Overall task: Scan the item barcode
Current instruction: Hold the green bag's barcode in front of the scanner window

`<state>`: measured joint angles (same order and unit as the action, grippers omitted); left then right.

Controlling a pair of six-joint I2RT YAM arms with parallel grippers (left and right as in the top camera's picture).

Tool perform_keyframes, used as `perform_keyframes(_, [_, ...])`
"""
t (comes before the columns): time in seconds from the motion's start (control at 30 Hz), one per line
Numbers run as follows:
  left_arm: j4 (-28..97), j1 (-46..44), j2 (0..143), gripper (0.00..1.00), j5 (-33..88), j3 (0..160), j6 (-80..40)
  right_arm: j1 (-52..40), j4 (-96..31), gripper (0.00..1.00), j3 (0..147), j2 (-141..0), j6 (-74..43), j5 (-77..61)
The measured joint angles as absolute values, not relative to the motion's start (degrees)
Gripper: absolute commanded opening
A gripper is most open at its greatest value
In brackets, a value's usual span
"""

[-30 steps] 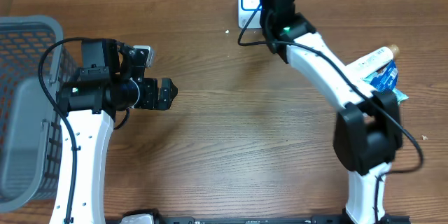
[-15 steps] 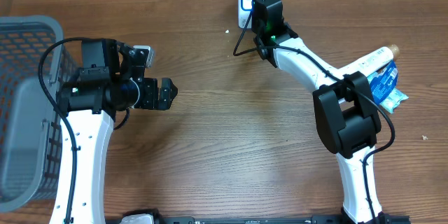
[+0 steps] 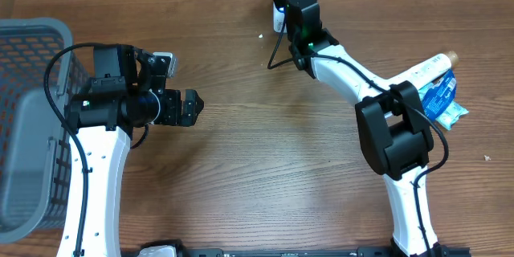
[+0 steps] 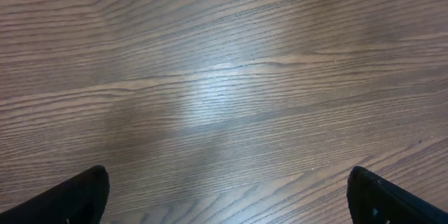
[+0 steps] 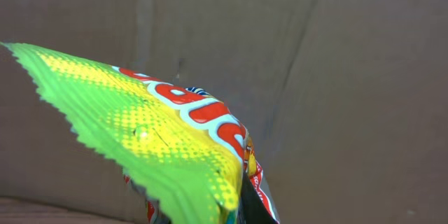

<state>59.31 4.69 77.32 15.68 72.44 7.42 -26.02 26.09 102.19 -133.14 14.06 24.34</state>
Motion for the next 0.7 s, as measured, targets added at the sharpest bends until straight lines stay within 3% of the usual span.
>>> perform_keyframes(0.7, [59.3,4.7,77.3,1.0,15.7,72.4,7.4,-26.1,31.8,0.04,102.2,-136.9,22.5,17.8])
